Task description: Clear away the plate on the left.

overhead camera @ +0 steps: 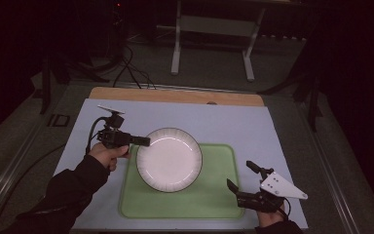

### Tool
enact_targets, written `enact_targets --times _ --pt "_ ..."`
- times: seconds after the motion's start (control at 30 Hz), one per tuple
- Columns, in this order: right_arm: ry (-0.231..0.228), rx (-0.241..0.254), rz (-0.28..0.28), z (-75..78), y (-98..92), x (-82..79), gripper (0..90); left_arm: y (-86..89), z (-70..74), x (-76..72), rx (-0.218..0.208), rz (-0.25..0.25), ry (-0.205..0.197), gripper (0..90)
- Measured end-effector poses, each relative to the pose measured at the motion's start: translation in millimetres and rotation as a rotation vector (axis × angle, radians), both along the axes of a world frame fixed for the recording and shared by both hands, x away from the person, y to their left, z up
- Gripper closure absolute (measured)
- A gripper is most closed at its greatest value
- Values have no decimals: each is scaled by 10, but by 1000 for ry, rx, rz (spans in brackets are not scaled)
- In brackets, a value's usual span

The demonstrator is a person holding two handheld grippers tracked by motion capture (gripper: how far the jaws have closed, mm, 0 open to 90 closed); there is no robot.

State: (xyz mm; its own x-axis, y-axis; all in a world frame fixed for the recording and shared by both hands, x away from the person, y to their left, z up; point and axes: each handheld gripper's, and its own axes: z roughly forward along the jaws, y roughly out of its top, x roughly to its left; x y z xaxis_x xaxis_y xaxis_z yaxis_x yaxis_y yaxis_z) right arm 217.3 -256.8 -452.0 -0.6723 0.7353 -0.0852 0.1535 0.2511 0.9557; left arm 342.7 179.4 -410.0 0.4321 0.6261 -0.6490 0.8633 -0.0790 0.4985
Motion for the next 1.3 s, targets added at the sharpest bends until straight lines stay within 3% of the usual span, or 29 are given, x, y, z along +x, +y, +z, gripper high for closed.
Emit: enact_targets --times 0.37,0.67,1.3 --pt "-16 11 10 17 -16 -24 143 -351 -91 57 0 -55 19 827" --pt "-30 2 17 28 -9 -42 143 -528 -221 86 0 -86 38 827" --pt "-36 6 44 23 8 -48 143 -589 -606 137 31 -72 97 826"
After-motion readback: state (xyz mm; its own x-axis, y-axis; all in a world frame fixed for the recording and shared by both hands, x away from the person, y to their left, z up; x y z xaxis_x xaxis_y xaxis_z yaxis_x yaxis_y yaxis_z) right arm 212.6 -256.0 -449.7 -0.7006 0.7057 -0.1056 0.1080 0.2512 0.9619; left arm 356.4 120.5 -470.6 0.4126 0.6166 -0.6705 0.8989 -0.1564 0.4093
